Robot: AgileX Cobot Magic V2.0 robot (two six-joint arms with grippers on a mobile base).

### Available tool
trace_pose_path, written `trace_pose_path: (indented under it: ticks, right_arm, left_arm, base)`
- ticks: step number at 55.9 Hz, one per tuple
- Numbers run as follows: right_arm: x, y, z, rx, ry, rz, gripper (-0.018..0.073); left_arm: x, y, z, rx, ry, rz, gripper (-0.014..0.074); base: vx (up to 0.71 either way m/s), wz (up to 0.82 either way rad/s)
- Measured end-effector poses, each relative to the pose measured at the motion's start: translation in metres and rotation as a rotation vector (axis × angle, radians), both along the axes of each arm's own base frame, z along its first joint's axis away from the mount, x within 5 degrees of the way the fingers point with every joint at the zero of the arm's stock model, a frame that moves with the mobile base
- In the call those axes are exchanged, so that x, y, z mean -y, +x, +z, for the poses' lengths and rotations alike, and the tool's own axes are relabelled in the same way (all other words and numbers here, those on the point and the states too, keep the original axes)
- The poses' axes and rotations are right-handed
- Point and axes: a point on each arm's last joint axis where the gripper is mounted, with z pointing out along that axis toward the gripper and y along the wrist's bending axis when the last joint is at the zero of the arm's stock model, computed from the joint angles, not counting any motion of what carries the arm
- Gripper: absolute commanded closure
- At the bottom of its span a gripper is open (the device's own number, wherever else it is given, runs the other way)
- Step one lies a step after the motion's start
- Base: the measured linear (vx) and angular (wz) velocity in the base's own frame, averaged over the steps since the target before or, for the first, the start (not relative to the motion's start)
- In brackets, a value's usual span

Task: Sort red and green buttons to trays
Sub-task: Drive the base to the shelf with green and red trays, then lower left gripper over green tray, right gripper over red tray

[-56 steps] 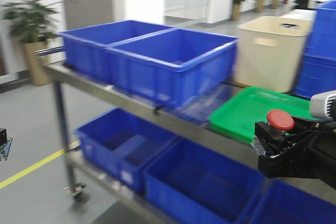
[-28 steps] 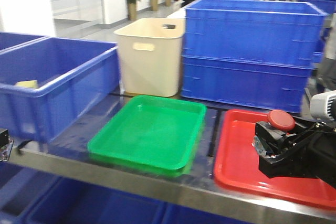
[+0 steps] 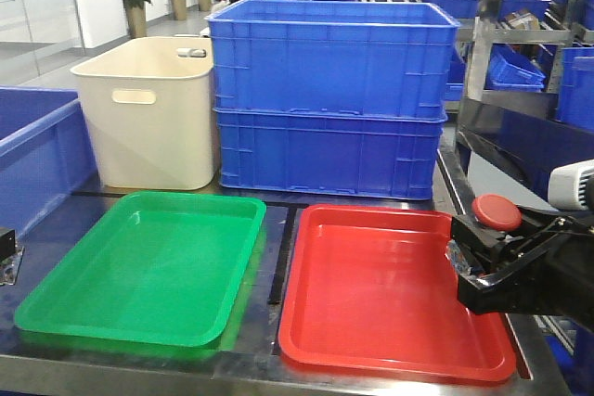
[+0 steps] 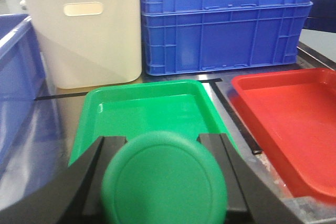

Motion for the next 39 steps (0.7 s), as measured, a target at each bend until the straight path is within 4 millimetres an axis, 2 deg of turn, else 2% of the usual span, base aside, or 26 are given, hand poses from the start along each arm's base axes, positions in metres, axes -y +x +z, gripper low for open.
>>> trace_pose_path:
  ticks: [39]
  right_arm:
    - [0.0, 0.0, 0.0, 0.0, 0.0, 0.0, 0.0568]
  left_arm:
    - [0.0, 0.0, 0.0, 0.0, 0.0, 0.0, 0.0594]
  base:
    - [0.01, -0.02]
